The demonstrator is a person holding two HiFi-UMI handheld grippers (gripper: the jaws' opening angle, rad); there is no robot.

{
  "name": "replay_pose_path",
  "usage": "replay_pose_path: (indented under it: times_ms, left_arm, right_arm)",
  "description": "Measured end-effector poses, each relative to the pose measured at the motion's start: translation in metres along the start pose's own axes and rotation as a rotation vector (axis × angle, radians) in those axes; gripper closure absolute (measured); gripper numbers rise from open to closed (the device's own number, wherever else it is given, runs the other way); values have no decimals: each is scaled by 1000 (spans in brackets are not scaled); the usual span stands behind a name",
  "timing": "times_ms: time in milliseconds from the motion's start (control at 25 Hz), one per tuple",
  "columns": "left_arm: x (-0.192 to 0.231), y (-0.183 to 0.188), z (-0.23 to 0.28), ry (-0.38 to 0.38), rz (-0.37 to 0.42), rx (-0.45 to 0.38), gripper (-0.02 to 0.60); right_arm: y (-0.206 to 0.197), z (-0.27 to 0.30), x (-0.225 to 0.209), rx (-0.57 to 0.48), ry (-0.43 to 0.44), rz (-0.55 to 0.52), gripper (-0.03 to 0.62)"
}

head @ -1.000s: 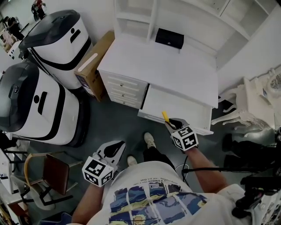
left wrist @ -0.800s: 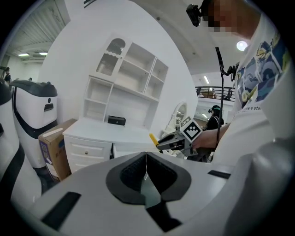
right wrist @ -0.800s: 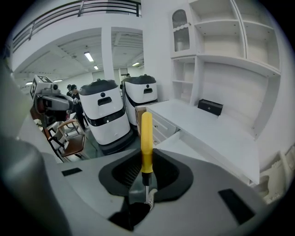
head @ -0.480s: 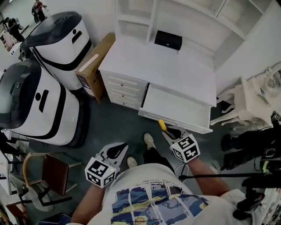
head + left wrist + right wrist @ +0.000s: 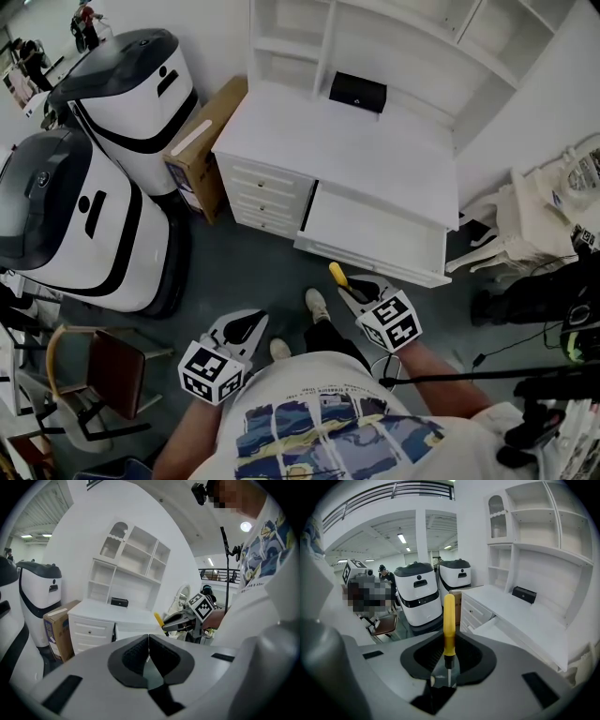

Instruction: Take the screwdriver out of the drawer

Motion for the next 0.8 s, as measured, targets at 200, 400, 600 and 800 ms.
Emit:
replay_pose_path:
  times_ms: [200, 400, 600, 800]
  left_arm:
    - [-4, -1, -2, -5, 4, 4, 568]
    - [-4, 0, 1, -8, 9, 5, 568]
    - [-7, 0, 4, -18, 12, 12, 568]
    - [-8, -2, 4, -22, 9, 12, 568]
  right_arm:
    - [4, -3, 7, -15, 15, -5, 501]
    - [3, -3, 9, -17, 24, -5, 500]
    - [1, -4, 10, -18, 23, -1, 501]
    - [-1, -5, 13, -17, 21, -6, 500]
Point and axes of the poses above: the fingertips, and each gripper's own axes: z forward along the fingers, x to its left, y out of its top, the point moved 10 cm from there along -z, backward along the fingers, and after that the axes turned 11 degrees about -y, right-handed, at the moved point
